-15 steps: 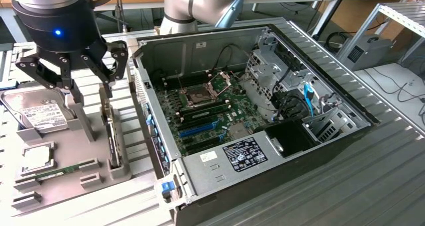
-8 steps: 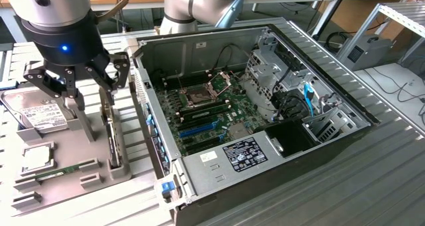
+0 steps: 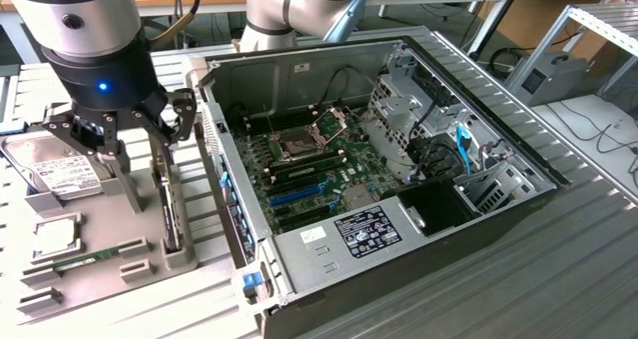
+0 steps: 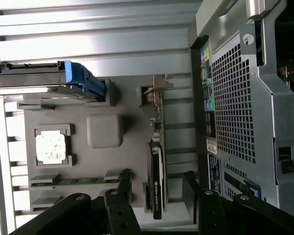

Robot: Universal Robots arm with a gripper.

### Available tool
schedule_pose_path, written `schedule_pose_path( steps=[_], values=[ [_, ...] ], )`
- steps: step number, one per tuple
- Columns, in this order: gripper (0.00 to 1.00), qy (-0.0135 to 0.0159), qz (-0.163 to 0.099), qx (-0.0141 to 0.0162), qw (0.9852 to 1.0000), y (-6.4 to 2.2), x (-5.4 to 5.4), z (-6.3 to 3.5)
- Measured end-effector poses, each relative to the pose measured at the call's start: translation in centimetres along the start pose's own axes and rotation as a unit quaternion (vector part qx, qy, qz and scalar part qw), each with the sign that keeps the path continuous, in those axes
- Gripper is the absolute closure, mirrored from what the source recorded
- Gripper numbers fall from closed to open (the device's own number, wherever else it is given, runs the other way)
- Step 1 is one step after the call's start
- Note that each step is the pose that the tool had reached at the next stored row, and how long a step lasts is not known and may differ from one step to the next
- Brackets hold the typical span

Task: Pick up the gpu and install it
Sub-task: 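Pick up the gpu and move the gpu toward the slot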

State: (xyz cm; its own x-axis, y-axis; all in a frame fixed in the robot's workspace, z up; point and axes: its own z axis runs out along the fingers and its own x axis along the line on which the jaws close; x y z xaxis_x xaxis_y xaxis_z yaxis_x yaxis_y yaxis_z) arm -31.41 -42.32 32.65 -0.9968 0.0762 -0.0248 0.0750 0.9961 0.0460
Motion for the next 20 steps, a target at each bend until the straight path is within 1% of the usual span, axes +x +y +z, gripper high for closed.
schedule_pose_path(
  steps=[20],
  values=[
    [0.46,0.0,0.0,0.0,1.0,-0.14,0.1,3.05]
  ],
)
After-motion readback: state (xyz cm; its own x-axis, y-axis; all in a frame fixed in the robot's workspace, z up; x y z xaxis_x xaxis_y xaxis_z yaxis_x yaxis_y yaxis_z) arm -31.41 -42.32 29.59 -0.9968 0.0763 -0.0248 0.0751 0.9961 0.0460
